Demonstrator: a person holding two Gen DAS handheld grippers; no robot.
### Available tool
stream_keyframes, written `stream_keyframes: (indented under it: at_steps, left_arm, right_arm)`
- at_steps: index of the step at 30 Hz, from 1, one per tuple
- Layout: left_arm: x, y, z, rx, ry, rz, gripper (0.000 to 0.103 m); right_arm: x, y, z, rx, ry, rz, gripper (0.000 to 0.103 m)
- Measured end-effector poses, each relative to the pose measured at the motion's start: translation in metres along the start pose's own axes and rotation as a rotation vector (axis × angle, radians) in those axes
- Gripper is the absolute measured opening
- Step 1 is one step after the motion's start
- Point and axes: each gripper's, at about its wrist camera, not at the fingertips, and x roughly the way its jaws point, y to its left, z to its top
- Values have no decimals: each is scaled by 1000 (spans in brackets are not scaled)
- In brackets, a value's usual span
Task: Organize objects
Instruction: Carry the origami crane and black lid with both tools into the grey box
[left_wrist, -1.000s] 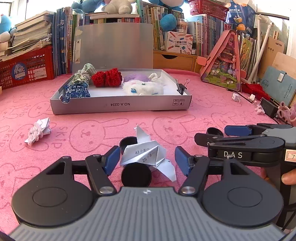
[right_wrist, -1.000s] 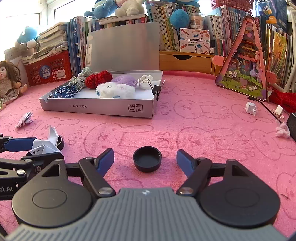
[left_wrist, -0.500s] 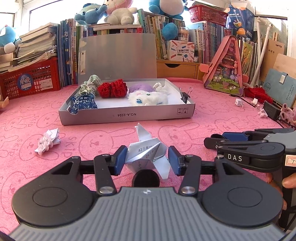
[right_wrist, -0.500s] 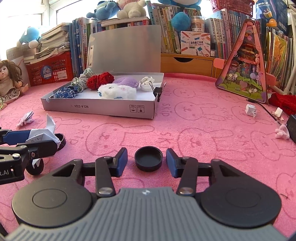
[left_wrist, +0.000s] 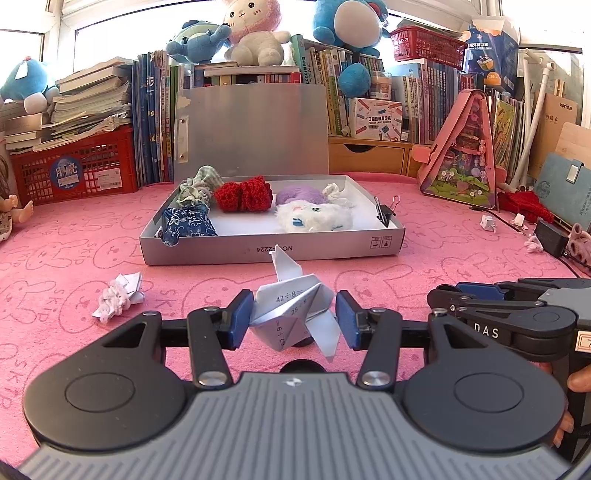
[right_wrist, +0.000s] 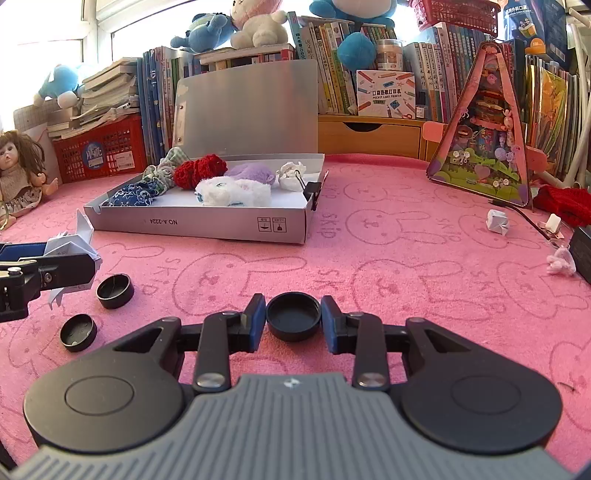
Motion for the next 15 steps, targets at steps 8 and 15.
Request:
stream_keyframes:
  at_steps: [8, 15]
  left_arm:
    - [2, 17, 14, -18, -18, 29, 55]
    - [7, 36, 33, -48, -51, 53, 55]
  right_arm:
    - [0, 3, 3, -7, 7, 4, 37]
    - [-6, 13, 20, -29, -31, 19, 37]
